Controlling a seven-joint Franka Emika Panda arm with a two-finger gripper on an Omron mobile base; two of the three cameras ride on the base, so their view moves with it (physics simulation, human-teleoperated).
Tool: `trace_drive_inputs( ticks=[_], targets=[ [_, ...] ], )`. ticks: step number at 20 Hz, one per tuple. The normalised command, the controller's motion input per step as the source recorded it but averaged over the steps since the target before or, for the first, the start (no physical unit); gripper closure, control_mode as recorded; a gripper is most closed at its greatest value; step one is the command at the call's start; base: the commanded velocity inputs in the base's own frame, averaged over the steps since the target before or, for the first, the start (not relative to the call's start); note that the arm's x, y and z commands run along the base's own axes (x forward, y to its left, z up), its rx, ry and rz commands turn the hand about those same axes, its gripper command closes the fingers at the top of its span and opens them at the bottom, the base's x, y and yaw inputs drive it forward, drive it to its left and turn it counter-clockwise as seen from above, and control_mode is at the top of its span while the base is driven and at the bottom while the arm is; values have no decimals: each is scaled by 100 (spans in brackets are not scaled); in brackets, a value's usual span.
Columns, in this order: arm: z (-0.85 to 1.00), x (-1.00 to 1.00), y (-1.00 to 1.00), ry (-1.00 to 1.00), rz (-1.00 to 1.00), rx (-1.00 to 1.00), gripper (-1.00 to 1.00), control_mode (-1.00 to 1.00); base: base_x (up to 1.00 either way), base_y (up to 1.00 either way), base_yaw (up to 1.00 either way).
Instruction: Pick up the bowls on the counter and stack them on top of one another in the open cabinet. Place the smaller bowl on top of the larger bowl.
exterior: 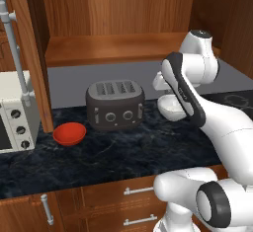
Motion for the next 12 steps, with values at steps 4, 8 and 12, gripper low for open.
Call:
trace_drive_inputs(
  ticks=[4, 8, 12],
  targets=[
    [0, -10, 0, 0, 0, 0, -100, -100, 0, 0, 0],
    [-2, -25, 0, 0, 1, 0, -100, -100, 0, 0, 0],
    [-9, -45, 0, 0, 2, 0, -100, -100, 0, 0, 0]
  ],
)
